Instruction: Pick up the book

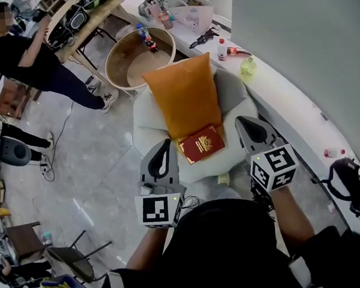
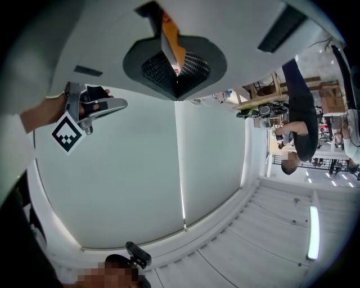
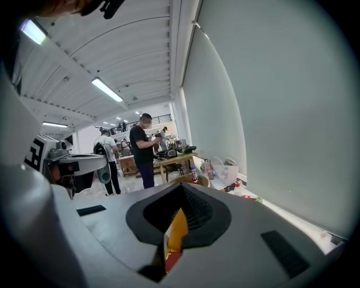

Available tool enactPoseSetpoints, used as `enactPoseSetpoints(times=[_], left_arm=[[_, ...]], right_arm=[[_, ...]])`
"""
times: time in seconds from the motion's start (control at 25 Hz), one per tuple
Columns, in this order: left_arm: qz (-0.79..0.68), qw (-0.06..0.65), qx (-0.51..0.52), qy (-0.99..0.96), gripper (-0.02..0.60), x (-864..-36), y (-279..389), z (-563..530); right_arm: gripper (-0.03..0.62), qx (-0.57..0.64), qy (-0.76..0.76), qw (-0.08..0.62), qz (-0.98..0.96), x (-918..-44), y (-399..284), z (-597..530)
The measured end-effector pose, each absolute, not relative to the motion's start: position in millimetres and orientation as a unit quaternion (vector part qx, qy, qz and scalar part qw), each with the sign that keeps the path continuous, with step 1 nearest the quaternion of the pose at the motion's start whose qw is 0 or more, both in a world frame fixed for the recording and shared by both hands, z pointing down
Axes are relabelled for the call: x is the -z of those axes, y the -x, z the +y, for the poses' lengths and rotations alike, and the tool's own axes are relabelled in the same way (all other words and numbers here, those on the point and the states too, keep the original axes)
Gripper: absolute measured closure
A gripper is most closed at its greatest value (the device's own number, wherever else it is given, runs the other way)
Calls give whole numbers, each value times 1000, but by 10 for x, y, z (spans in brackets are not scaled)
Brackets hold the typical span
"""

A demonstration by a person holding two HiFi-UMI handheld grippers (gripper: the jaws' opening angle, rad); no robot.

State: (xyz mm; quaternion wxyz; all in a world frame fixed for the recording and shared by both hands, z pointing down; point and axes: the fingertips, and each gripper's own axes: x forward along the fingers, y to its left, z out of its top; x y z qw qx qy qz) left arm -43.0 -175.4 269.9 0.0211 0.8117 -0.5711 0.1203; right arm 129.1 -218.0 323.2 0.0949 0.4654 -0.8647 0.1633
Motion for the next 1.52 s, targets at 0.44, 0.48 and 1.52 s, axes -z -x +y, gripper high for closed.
enactPoseSetpoints(times=[0.44, 0.48, 1.52], left_arm=[[-565, 14, -112, -817, 577, -2750, 265, -2044], [-565, 14, -111, -817, 577, -2749, 254, -2061], [-572, 48, -137, -807, 577, -3013, 496, -2122]], right_arm=[[588, -165, -463, 97, -865, -3252, -1533, -2511], [588, -165, -463, 98, -865, -3254, -1543, -2531], [588, -178, -439, 121, -872, -3509, -1301, -2709]])
